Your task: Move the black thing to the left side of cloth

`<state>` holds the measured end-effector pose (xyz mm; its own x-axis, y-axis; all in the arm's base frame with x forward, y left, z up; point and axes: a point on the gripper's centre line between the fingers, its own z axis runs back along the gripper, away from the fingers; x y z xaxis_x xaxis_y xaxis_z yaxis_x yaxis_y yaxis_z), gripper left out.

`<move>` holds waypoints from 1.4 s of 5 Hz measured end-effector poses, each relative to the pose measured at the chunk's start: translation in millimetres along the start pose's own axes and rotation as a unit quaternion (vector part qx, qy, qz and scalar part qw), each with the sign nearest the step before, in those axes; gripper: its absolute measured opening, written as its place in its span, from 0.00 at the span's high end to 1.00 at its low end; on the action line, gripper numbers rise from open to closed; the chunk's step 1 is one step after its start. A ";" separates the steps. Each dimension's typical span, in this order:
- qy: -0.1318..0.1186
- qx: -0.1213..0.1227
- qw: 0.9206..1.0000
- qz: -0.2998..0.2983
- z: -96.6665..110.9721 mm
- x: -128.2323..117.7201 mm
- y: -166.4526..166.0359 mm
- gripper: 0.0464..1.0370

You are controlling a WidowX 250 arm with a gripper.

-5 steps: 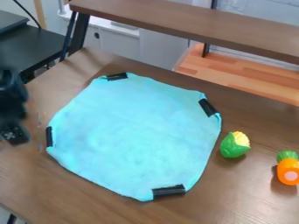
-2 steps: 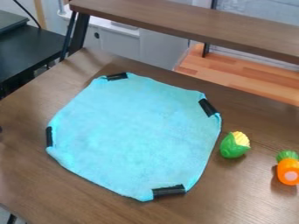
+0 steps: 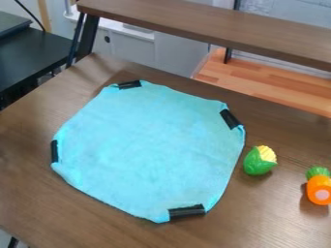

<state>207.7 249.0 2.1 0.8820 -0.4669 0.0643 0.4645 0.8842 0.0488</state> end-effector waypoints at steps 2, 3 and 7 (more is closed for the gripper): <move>0.025 0.032 0.999 0.004 -13.6 1.1 -0.6 0.35; 0.024 0.033 0.999 0.003 -14.0 3.3 -3.6 0.48; -0.011 -0.050 0.998 -0.027 1.0 95.3 -51.0 0.50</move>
<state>268.0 159.3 6.7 0.8545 -0.5123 0.0854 0.5171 0.8546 -0.0476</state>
